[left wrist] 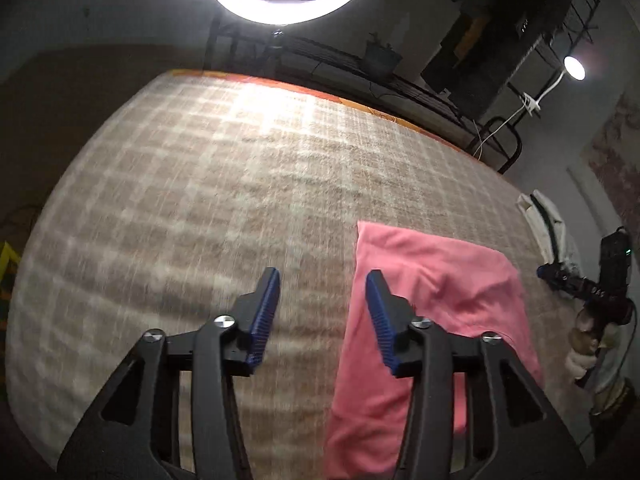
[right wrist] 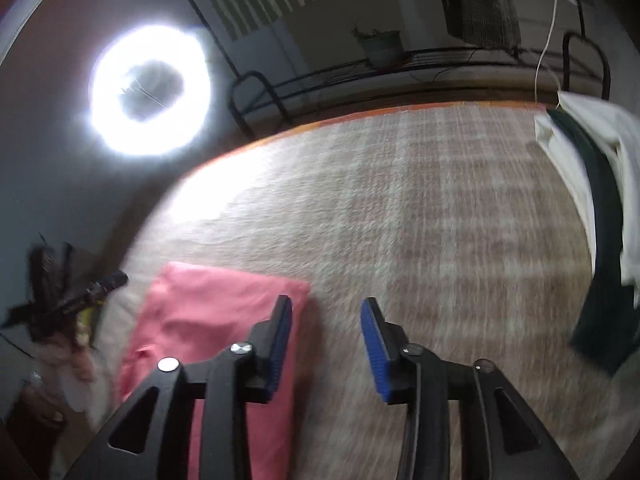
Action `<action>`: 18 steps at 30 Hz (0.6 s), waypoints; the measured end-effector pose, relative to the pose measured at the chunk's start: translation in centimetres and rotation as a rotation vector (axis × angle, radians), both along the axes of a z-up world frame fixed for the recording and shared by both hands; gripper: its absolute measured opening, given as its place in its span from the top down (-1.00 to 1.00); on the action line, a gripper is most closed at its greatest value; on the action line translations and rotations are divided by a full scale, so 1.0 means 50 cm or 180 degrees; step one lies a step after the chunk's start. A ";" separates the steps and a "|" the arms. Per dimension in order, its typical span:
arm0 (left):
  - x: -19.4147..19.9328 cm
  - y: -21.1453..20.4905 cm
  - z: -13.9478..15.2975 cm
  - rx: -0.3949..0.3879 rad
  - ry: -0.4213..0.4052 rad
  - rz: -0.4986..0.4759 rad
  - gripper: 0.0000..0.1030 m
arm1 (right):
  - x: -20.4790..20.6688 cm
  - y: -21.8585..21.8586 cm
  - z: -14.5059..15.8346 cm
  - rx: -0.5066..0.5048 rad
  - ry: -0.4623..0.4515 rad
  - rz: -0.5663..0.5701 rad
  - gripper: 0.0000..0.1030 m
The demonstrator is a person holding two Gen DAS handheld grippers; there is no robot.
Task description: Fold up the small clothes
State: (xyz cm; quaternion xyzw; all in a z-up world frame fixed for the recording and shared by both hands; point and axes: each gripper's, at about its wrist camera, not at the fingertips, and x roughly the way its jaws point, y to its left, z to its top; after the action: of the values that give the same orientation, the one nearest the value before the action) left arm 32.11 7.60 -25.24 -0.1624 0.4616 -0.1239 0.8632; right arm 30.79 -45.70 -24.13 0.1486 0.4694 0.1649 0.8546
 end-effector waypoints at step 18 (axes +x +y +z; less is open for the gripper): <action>-0.182 -0.006 -0.101 -0.1291 0.0842 0.0390 -0.08 | -0.039 -0.019 -0.103 0.0963 0.0486 -0.0027 -0.02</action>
State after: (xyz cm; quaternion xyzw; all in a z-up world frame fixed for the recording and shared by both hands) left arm 23.01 7.28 -30.29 -0.3748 0.5257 -0.1391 0.7509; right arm 28.84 -46.64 -29.26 0.2897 0.5021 0.2184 0.7850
